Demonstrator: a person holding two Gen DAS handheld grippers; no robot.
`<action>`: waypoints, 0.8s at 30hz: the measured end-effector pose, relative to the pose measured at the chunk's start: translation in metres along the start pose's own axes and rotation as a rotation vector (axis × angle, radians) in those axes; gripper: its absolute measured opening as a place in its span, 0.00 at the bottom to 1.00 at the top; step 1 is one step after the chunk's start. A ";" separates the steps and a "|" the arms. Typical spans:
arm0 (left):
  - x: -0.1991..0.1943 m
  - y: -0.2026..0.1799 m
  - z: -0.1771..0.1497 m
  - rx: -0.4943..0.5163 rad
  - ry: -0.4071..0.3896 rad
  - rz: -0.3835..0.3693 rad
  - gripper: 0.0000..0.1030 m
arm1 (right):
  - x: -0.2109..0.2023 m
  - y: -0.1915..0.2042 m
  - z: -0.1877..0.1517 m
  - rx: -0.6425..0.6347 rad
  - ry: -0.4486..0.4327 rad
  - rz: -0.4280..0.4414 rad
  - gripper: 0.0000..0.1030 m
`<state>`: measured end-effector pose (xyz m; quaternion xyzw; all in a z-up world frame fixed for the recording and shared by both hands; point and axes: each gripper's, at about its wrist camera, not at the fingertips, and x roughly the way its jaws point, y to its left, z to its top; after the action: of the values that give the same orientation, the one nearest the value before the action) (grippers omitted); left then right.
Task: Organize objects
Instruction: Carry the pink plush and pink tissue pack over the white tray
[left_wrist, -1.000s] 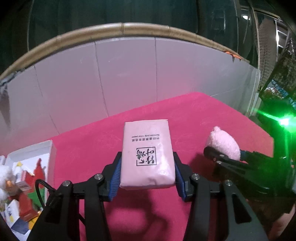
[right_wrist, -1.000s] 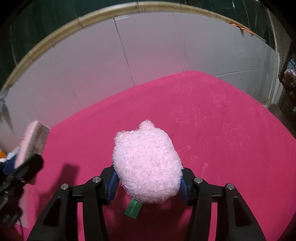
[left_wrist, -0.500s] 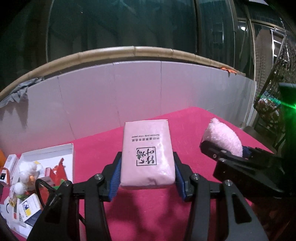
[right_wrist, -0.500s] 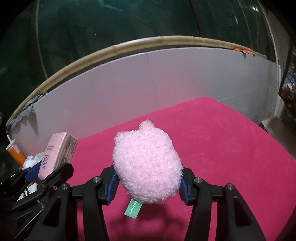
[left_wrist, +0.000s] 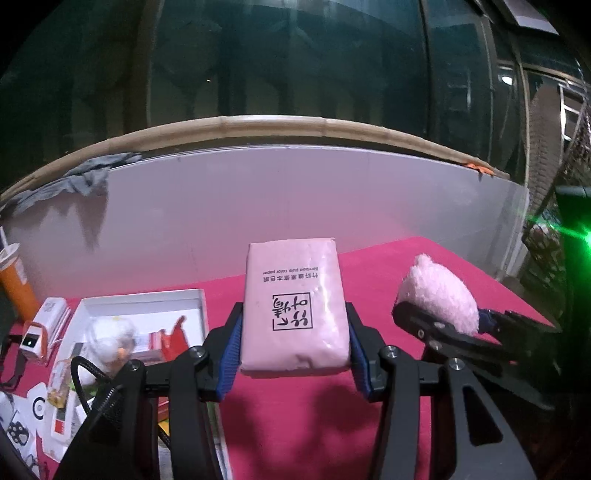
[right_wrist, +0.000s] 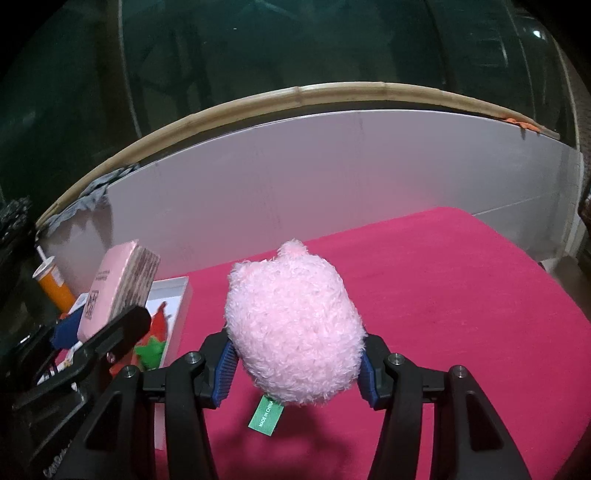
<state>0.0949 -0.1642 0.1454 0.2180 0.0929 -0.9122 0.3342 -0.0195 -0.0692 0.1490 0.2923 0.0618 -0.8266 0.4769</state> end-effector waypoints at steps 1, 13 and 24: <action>-0.002 0.005 0.000 -0.004 -0.005 0.009 0.48 | 0.000 0.006 -0.001 -0.010 -0.001 0.005 0.56; -0.021 0.061 -0.006 -0.060 -0.011 0.089 0.48 | 0.008 0.062 -0.006 -0.084 0.019 0.045 0.57; -0.033 0.114 -0.013 -0.114 -0.013 0.161 0.48 | 0.020 0.114 -0.016 -0.162 0.057 0.082 0.57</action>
<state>0.1957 -0.2275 0.1468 0.1994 0.1245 -0.8772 0.4186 0.0734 -0.1394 0.1450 0.2782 0.1299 -0.7902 0.5303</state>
